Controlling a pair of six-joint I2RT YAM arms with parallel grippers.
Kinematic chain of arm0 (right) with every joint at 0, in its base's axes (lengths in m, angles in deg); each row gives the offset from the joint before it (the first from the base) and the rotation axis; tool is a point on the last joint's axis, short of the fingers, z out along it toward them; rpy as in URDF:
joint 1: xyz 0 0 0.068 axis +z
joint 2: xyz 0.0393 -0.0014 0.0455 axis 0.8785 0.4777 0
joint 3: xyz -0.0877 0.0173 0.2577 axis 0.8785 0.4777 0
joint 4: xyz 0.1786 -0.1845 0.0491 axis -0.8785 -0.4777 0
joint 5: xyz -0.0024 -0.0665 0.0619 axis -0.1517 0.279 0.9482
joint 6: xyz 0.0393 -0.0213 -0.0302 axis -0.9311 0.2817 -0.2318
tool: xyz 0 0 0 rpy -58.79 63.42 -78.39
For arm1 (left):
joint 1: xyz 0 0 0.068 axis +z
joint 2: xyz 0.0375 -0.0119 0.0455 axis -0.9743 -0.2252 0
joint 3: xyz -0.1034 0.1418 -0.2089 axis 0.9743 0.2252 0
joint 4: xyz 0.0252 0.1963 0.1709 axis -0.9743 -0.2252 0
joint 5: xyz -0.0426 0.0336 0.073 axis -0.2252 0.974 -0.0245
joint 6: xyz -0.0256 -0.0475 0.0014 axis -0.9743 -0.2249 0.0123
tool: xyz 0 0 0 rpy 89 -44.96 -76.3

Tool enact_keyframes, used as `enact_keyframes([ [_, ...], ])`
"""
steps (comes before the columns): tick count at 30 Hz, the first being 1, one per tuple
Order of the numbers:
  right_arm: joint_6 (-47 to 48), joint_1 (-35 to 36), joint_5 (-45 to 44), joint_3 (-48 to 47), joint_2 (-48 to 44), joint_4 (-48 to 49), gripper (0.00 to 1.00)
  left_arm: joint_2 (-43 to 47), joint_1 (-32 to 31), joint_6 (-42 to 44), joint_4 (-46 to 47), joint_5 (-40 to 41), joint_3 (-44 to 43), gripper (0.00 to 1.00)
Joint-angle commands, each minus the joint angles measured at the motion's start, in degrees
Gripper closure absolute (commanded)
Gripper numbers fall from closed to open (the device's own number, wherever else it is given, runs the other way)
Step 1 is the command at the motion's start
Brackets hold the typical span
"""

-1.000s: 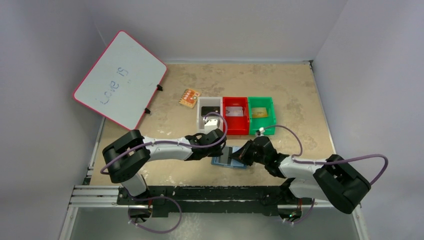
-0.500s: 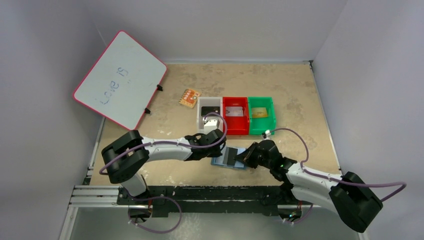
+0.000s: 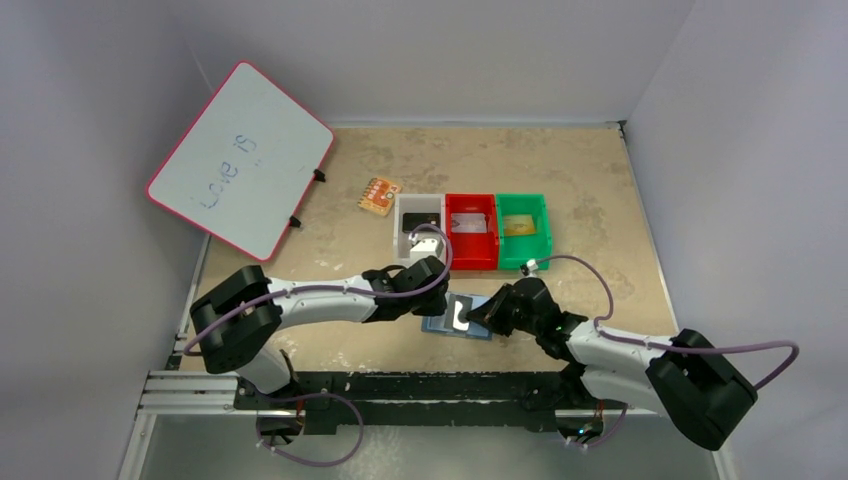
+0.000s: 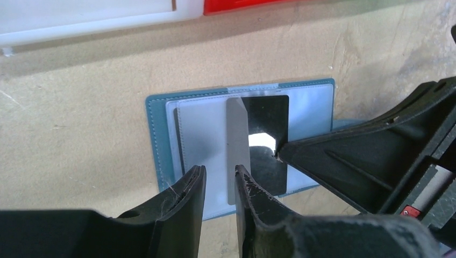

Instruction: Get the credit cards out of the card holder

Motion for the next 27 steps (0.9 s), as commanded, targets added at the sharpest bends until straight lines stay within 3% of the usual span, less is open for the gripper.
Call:
enact_keyframes([
  [1,0.6,-0.2,-0.9,-0.7,0.2,-1.0,0.92,-0.8,-0.5,1.6,3.2,-3.2,-0.8,0.73],
  [7,0.5,-0.2,-1.0,-0.5,-0.3,-0.9,0.88,-3.4,-1.1,0.9,5.0,-5.2,0.6,0.75],
  [16,-0.4,-0.5,-0.7,0.1,-0.1,1.1,0.74,-5.9,-1.7,-0.5,0.0,-2.3,0.4,0.83],
  [27,-0.6,-1.2,2.3,2.3,2.7,10.7,0.74,-6.5,-1.8,-0.5,-0.7,-2.0,0.7,0.87],
])
